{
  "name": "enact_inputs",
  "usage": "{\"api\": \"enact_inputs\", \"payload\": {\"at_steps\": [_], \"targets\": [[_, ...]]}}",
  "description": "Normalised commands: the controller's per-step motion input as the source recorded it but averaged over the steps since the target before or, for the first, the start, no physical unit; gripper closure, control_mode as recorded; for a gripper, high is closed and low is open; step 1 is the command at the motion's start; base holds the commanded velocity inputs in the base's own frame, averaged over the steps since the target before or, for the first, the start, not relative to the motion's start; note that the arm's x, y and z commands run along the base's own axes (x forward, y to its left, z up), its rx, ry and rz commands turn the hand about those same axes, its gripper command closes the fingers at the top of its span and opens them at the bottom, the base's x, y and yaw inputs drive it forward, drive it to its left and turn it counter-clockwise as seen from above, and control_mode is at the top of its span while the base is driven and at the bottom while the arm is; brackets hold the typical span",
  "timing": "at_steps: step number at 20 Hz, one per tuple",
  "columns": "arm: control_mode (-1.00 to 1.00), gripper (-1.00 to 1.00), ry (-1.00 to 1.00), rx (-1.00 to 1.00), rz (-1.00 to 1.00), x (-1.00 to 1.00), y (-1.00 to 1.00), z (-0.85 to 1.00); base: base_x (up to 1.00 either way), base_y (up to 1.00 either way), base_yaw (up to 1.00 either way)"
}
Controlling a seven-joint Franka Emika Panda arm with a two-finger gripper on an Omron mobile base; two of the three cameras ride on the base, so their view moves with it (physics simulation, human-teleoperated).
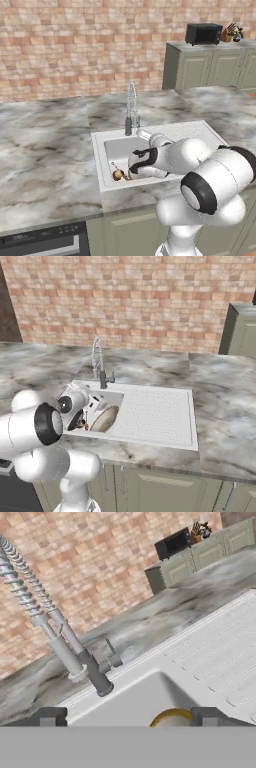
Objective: Dump the mushroom and kebab skewer from the bowl so the bowl can be washed. Place the bowl in the sink after clearing the leftovers.
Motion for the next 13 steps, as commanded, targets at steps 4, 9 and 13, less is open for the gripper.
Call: {"api": "enact_inputs", "payload": {"at_steps": [4, 9, 13], "targets": [[-1.00, -1.00, -0.40, 0.02, 0.00, -0.97, -0.05, 1.00, 0.00, 0.00, 0.00], [-1.00, -1.00, -0.34, 0.05, 0.00, -1.00, -0.14, 1.00, 0.00, 0.00, 0.00], [-1.00, -1.00, -0.16, 0.06, 0.00, -1.00, -0.27, 1.00, 0.00, 0.00, 0.00]]}}
